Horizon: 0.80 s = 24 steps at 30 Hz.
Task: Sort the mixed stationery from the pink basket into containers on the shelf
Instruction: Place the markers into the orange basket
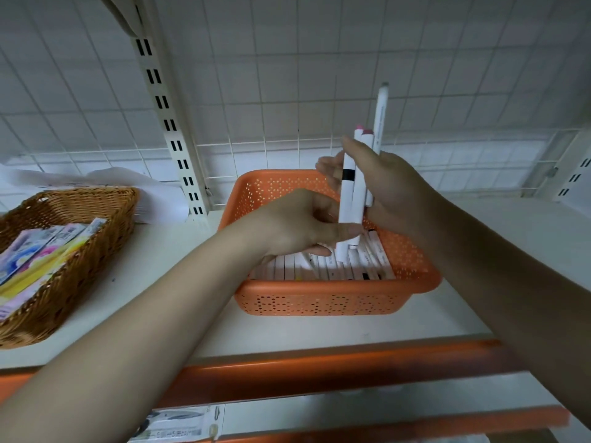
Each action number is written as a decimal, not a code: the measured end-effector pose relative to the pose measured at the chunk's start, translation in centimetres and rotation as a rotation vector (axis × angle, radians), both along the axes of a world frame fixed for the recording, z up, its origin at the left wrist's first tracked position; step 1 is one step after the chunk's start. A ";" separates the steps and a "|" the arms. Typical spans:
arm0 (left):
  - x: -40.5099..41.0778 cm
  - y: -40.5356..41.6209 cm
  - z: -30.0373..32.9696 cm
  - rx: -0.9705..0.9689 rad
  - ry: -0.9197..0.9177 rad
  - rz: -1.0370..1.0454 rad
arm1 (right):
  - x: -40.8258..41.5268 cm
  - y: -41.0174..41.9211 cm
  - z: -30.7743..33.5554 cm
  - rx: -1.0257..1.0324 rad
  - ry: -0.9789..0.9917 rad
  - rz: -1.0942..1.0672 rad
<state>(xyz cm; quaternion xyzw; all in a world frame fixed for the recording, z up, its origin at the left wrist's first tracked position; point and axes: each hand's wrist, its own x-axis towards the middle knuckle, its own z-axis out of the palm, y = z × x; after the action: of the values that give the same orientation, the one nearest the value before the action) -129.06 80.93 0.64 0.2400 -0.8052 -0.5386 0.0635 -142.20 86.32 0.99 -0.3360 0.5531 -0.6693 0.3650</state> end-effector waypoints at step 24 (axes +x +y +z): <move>1.6 -6.3 -0.8 -0.675 -0.203 -0.139 | -1.4 0.4 -0.3 0.047 0.176 0.108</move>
<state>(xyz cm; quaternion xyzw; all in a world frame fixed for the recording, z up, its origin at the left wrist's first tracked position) -127.49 74.61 -0.15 0.2027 -0.9542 -0.2188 0.0220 -143.65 86.71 0.64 -0.4143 0.5798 -0.6032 0.3582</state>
